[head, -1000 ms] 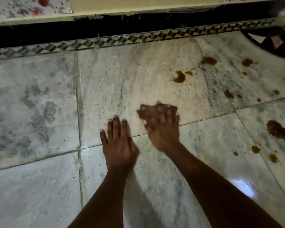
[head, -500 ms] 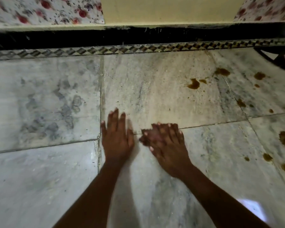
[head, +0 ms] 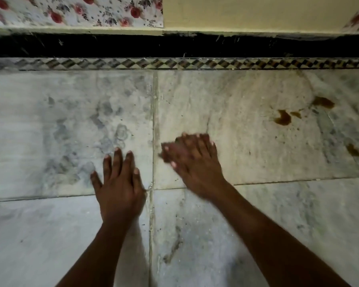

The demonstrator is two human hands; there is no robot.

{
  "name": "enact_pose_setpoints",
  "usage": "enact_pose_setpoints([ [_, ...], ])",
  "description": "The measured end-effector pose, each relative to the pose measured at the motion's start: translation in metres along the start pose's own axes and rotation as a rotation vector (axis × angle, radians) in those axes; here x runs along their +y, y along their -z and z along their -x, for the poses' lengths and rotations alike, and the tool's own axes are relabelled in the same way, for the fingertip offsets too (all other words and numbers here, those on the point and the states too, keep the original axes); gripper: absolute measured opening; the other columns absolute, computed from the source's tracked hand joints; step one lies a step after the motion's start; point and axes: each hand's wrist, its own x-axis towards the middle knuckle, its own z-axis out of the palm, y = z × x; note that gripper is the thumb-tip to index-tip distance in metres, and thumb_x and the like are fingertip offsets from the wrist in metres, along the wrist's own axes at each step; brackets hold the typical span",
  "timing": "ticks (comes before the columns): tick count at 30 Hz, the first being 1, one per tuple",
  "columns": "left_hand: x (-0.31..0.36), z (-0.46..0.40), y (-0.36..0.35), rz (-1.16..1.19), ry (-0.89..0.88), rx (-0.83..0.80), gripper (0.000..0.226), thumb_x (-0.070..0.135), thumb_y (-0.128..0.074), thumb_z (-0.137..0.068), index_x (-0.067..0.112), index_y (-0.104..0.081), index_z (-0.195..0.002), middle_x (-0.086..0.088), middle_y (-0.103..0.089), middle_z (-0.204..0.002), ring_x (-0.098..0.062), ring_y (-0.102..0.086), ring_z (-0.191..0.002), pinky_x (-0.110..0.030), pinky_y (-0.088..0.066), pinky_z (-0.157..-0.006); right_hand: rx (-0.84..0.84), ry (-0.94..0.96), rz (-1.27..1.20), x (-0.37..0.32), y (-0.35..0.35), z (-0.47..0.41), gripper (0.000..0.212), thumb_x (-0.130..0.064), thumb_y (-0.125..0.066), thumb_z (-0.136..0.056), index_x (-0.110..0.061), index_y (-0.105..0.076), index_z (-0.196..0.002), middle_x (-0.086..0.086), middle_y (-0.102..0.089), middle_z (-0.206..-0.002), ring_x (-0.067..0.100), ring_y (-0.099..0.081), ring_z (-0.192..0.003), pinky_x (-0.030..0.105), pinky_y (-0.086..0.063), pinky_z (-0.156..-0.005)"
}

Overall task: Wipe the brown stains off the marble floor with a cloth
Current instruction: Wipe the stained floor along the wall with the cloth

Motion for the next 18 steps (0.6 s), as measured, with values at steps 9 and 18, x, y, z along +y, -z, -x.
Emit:
enact_pose_setpoints([
  [9,-0.001,0.000,-0.002,-0.003,0.018,-0.019,0.059,0.047,-0.025,-0.110,0.035,-0.026,-0.167,0.005,-0.014,-0.179,-0.022,-0.008,-0.166,-0.061,-0.003,-0.130,0.134,-0.651,-0.159,0.046,0.018,-0.063,0.086,-0.079,-0.009,-0.097,-0.034,-0.007,-0.170,0.005,-0.006,-0.180,0.039,0.000,-0.164,0.068,0.000,-0.128],
  [18,-0.001,0.000,0.000,0.005,0.019,-0.037,0.057,0.042,-0.033,-0.111,0.032,-0.029,-0.167,0.004,-0.015,-0.179,-0.024,-0.010,-0.166,-0.064,-0.005,-0.130,0.053,-0.219,0.006,0.015,-0.010,0.121,0.061,-0.070,-0.022,-0.104,-0.062,-0.008,-0.162,-0.007,-0.007,-0.180,0.036,-0.001,-0.166,0.070,-0.010,-0.127],
])
